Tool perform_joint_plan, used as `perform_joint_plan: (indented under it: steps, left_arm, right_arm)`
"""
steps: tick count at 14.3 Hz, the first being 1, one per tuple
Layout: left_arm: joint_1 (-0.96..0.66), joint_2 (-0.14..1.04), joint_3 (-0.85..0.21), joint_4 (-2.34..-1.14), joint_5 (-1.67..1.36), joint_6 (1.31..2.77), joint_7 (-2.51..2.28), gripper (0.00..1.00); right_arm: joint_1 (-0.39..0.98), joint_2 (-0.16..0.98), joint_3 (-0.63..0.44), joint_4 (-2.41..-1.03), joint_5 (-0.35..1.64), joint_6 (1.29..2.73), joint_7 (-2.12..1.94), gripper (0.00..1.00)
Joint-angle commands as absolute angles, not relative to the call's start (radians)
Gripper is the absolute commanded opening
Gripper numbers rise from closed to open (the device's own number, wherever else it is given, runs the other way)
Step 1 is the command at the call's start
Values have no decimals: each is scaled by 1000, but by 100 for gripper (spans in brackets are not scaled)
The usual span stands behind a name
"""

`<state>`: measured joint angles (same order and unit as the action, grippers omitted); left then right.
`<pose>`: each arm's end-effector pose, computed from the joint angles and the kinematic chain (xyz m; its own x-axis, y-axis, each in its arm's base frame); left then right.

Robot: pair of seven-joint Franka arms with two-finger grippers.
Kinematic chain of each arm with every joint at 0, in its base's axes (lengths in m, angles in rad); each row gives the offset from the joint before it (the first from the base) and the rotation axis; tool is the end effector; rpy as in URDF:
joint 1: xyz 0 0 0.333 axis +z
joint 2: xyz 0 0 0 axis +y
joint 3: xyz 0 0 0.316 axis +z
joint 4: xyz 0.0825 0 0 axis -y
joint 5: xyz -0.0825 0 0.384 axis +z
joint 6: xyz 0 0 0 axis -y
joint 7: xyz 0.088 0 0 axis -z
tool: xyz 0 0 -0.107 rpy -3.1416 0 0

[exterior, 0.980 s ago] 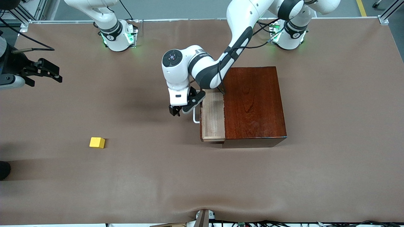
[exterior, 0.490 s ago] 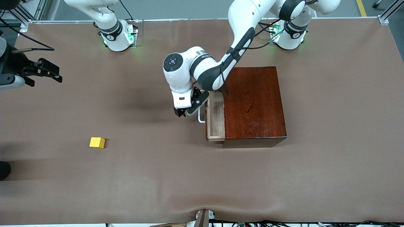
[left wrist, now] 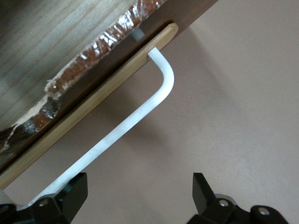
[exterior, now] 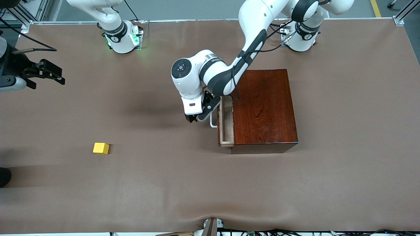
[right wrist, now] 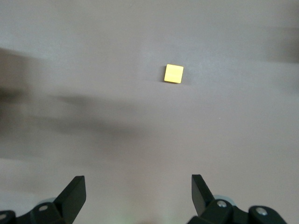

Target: Open drawer, take yellow block, close drawer

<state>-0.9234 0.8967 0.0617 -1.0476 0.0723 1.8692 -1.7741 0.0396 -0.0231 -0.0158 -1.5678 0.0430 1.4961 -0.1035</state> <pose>0.4909 -0.5878 0.2904 0.6441 0.7541 0.1282 0.7636 -0.6436 -0.0509 0.5393 0.0176 0.6323 0.9905 0.1300 -0.0438 0.1279 -0.9906 -0.0481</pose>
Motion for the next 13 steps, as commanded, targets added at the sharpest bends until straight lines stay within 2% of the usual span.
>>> perform_joint_plan:
  steps: [1,7,13]
  left_arm:
    - [-893,873,66,-1057,100,1795,-1775,100]
    - [-859,868,66,-1060,100,1681,-1764,100]
    - [-856,850,55,-1046,91,1713,-1778,100]
  right_arm:
    - [41,-28,-18,-1554,31,1477,-104,100]
    - [38,-28,-20,-1551,31,1476,-106,100]
    - [38,-28,-20,-1551,31,1477,-106,100]
